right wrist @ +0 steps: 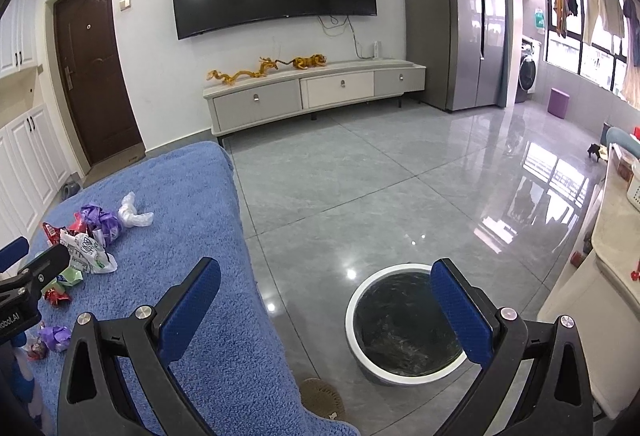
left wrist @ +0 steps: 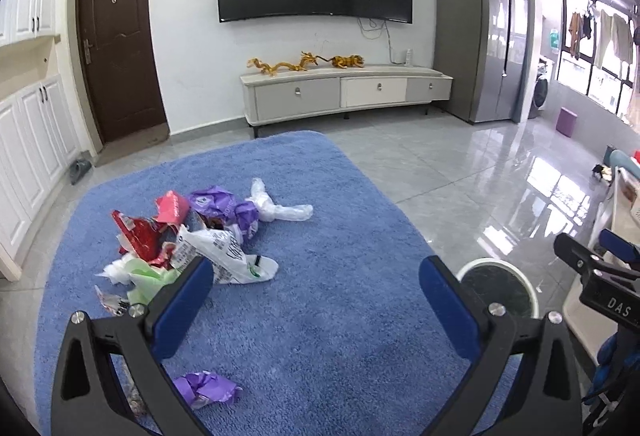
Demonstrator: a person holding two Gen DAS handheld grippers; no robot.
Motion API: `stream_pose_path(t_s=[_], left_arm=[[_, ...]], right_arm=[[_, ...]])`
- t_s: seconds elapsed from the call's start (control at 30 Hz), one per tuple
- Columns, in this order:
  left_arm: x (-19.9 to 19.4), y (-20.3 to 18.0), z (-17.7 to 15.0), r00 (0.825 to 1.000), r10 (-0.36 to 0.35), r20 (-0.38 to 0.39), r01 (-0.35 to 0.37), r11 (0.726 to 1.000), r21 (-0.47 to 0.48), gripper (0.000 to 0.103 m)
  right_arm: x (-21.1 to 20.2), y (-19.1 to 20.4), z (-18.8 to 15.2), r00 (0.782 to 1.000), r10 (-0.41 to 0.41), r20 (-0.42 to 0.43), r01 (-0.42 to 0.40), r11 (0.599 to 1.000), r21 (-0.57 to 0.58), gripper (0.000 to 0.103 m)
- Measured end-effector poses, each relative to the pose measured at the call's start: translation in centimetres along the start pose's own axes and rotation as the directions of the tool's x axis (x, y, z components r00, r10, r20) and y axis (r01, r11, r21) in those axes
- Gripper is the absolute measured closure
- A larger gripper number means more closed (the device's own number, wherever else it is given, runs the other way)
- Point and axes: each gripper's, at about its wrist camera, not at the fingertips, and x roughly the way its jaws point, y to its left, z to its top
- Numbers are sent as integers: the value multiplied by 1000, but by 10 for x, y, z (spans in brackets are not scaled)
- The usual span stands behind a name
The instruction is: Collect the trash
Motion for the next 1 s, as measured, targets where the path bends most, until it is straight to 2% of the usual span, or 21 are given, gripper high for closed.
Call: stream_pose_path(t_s=[0.17,0.43,0.53,0.63,0.73,0.83,0.93,1.0], left_arm=[[-3,4,-1,999,-44,2,44,999,-16,0],[-26,15,-3,995,-84,62,86,996,-23,0],[-35,30,-1,994,-70,88,74,996,-40,0],[-48,58,4,992,-18,129,26,998,-64,0],[-66,93,11,981,85,174,-70,993,-94,0],[-87,133,16,961,184,205,-165,981,-104,0],[-92,160,6,961,204,184,-190,977,-92,0],[-87,174,-13,970,200,140,-187,978,-96,5]], right_arm=[[-7,3,2,1000,-9,-1,9,1000,-11,1],[-22,11,7,1000,-16,3,16,999,-33,1],[-30,17,10,1000,-17,14,18,998,-54,3],[-39,24,20,999,1,35,1,997,-77,10],[-55,35,38,995,70,66,-63,992,-105,11],[-71,46,53,983,161,92,-150,982,-117,11],[-79,62,63,954,290,80,-278,951,-132,11],[-76,76,62,926,375,42,-366,919,-145,11]])
